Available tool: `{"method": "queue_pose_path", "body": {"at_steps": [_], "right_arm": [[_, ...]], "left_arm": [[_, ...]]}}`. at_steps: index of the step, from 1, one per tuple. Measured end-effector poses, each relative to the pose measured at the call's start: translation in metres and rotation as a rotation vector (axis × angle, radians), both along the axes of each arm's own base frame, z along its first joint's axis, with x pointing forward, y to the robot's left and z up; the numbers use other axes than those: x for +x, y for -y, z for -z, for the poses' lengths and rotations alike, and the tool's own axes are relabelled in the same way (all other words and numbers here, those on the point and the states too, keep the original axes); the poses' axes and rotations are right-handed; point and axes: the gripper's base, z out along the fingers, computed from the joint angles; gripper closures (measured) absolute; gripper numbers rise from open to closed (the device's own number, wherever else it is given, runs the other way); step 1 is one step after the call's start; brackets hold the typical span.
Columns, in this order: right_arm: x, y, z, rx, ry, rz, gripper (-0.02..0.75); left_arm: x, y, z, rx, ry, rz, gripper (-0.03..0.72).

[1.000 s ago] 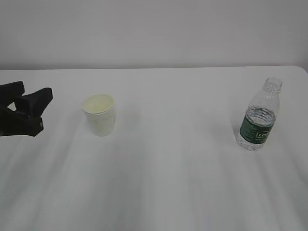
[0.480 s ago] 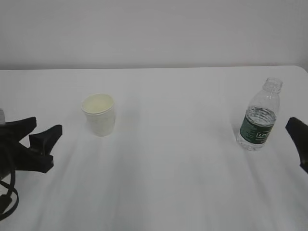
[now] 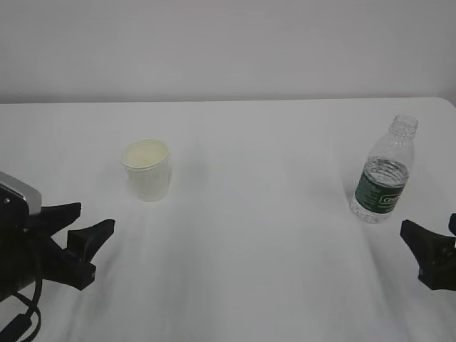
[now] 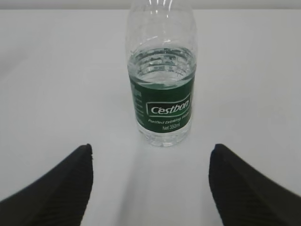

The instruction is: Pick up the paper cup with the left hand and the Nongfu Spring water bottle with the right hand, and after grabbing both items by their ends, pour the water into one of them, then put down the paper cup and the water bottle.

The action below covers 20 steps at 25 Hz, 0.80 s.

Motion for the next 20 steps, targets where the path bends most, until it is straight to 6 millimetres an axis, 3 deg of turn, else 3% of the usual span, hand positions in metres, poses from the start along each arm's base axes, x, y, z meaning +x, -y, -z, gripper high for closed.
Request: {"method": "queue_pose_path", "body": {"at_steps": [20], "right_arm": [[0.065, -0.003, 0.034, -0.027, -0.041, -0.036, 0.068]], "left_arm": [[0.001, 0.007, -0.003, -0.004, 0.023, 0.069, 0.238]]}}
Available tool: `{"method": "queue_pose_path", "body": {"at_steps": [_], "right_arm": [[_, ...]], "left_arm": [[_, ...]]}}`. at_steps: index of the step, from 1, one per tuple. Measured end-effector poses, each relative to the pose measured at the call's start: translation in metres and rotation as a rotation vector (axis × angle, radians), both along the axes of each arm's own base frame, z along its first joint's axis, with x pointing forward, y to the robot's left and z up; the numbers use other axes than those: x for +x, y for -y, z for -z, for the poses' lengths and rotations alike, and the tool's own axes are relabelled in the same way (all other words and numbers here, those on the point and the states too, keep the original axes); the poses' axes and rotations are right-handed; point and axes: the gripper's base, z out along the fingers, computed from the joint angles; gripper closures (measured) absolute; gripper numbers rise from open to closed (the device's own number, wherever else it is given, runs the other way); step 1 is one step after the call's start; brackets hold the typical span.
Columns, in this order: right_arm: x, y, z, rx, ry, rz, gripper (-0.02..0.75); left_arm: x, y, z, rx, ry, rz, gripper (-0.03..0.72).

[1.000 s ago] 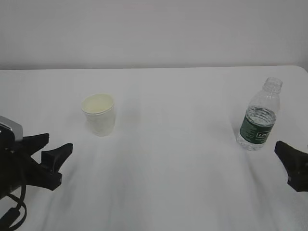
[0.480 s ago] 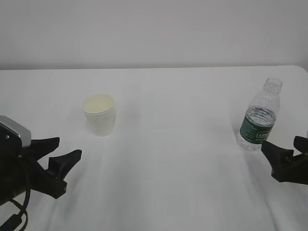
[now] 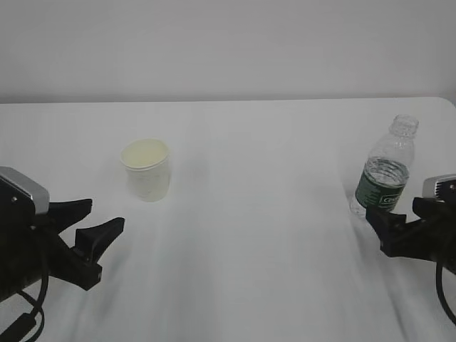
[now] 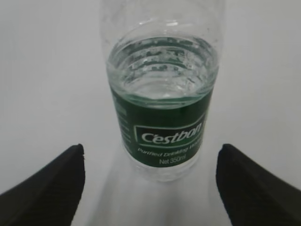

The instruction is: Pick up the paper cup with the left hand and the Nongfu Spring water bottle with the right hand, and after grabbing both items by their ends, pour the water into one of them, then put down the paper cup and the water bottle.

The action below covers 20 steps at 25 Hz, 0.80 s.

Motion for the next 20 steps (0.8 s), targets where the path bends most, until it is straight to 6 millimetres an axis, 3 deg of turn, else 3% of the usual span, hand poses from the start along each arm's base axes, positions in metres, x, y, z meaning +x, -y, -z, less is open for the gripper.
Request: {"method": "queue_pose_path", "body": {"at_steps": [16, 20], "right_arm": [[0.032, -0.001, -0.012, 0.000, 0.107, -0.001, 0.068], [0.038, -0.001, -0.007, 0.000, 0.100, -0.001, 0.069]], "left_arm": [[0.000, 0.000, 0.001, 0.003, -0.005, 0.002, 0.238], [0.000, 0.000, 0.001, 0.003, -0.005, 0.002, 0.238]]}}
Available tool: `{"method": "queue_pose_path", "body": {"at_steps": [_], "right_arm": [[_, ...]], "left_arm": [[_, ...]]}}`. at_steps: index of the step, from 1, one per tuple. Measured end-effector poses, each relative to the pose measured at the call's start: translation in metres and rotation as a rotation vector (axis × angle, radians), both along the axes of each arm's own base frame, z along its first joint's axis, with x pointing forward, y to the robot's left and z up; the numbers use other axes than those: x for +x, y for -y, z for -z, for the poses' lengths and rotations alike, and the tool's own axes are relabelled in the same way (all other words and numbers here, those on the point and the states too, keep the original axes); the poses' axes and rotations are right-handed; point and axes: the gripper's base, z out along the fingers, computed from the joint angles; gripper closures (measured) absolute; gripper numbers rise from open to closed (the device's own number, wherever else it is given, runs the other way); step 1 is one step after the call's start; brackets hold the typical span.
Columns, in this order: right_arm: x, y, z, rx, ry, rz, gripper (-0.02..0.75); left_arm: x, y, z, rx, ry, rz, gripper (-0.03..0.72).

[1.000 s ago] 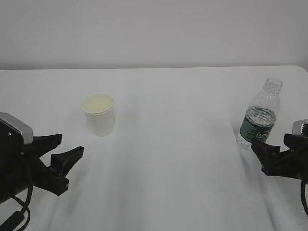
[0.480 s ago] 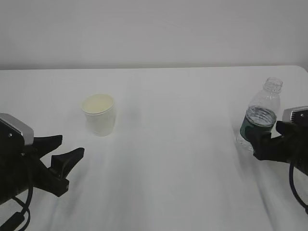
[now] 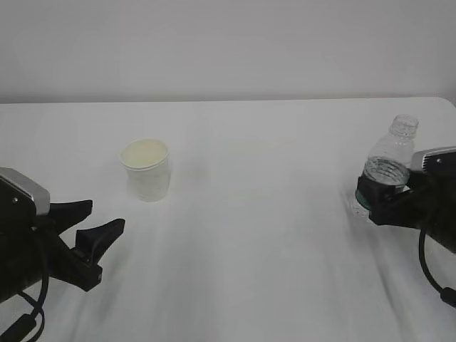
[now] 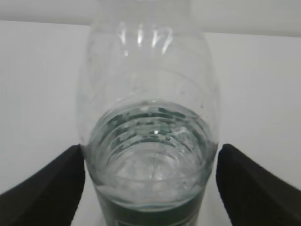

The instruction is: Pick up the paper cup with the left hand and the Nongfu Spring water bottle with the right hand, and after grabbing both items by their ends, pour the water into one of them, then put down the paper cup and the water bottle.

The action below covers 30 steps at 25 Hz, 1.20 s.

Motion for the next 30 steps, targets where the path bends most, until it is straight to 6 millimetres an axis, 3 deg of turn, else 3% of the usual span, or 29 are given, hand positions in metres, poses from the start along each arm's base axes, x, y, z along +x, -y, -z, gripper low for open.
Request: {"method": "queue_pose_path", "body": {"at_steps": [11, 21, 30], "right_arm": [[0.021, 0.000, 0.024, 0.023, -0.036, 0.008, 0.071], [0.027, -0.001, 0.022, 0.027, -0.016, 0.007, 0.086], [0.027, -0.001, 0.022, 0.027, -0.016, 0.002, 0.244]], "left_arm": [[0.000, 0.000, 0.004, 0.007, -0.015, 0.000, 0.238], [0.000, 0.000, 0.006, 0.011, -0.023, 0.000, 0.238], [0.000, 0.000, 0.006, 0.011, -0.023, 0.000, 0.238]]}}
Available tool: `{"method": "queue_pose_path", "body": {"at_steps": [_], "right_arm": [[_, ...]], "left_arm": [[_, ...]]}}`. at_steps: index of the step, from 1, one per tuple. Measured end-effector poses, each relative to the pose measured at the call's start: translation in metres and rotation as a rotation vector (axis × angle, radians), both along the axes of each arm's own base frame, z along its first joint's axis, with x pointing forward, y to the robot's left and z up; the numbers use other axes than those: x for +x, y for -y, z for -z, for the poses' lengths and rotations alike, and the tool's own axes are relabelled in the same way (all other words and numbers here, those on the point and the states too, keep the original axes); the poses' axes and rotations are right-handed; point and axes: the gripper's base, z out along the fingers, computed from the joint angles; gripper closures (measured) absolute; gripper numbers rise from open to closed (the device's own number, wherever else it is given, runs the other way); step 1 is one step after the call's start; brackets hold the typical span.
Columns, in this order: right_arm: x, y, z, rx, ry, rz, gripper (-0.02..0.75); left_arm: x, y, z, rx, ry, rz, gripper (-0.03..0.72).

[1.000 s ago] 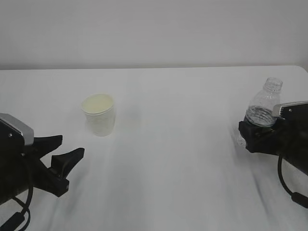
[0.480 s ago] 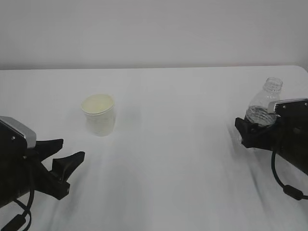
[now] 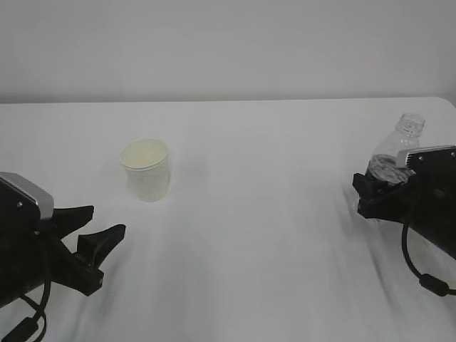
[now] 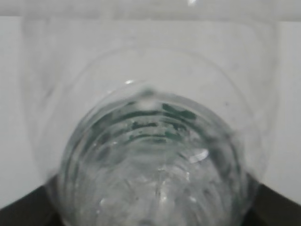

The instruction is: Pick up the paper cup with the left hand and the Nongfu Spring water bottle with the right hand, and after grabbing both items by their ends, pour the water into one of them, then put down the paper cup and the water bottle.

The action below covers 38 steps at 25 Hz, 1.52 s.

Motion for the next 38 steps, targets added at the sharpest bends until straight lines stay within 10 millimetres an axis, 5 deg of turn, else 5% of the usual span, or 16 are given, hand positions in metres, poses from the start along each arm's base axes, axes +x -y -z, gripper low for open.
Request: {"method": "queue_pose_path", "body": {"at_steps": [5, 25, 38], "right_arm": [[0.000, 0.000, 0.000, 0.000, 0.000, 0.000, 0.300], [-0.010, -0.002, 0.001, 0.002, -0.007, -0.021, 0.309], [-0.048, -0.003, -0.036, -0.013, 0.014, -0.052, 0.311]], "left_arm": [[0.000, 0.000, 0.000, 0.000, 0.000, 0.000, 0.238], [0.000, 0.000, 0.000, 0.000, 0.000, 0.000, 0.238], [0.000, 0.000, 0.000, 0.000, 0.000, 0.000, 0.238]]}}
